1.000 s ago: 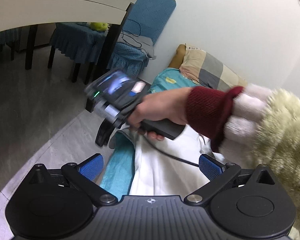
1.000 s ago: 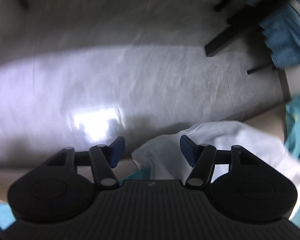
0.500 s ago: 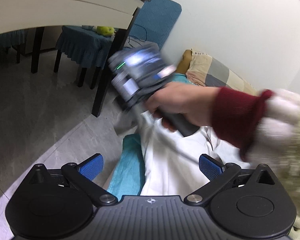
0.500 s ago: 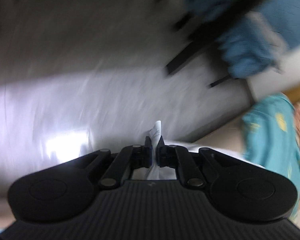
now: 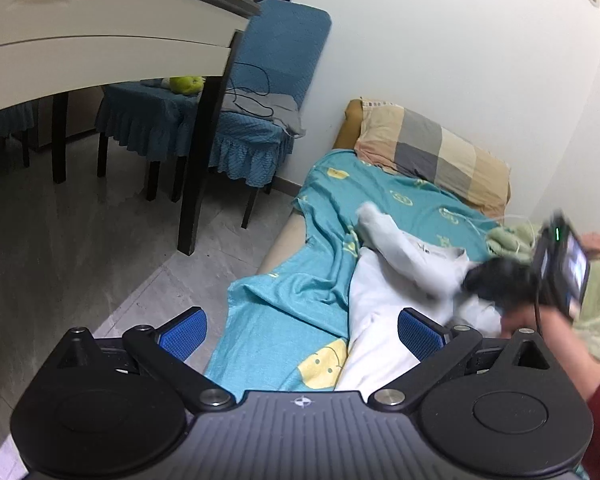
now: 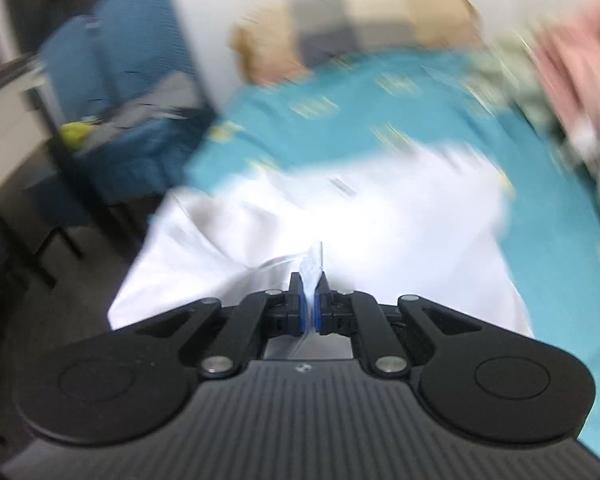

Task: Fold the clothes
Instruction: 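Grasp the shirt hem with the right gripper and fold it toward the collar, then open the right gripper and withdraw it from the folded hem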

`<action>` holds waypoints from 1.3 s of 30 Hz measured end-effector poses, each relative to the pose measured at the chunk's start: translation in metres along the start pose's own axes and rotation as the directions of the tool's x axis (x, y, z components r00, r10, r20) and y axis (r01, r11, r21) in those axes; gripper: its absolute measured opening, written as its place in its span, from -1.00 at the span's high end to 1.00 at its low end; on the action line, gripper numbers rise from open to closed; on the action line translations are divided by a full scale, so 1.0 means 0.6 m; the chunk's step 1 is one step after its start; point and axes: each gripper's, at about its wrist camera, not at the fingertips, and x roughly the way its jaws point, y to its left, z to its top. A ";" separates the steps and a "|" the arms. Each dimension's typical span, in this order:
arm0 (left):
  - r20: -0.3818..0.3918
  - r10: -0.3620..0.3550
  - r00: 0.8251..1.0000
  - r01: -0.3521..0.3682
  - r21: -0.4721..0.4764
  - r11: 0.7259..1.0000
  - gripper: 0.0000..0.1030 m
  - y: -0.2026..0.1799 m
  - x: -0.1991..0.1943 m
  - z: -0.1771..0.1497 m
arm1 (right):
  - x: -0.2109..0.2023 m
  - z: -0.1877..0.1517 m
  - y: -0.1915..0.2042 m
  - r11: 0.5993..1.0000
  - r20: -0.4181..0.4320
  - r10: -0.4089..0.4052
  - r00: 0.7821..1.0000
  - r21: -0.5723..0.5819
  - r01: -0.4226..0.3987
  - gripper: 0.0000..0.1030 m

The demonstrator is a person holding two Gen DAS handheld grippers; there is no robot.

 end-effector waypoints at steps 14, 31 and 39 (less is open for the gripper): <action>0.018 -0.030 0.999 0.027 0.112 0.993 -0.99 -0.074 -0.008 -0.027 | -0.219 -0.031 -0.035 0.986 -0.040 0.152 0.988 -0.065 -0.155 -0.11; 0.017 -0.052 0.999 0.047 0.234 0.971 -0.99 -0.165 -0.035 -0.061 | -0.391 -0.096 -0.102 0.972 0.135 0.192 0.972 -0.166 -0.169 -0.44; 0.006 -0.051 0.999 0.047 0.289 0.956 -0.99 -0.191 -0.018 -0.079 | -0.399 -0.093 -0.121 0.978 0.176 0.171 0.969 -0.148 -0.146 -0.63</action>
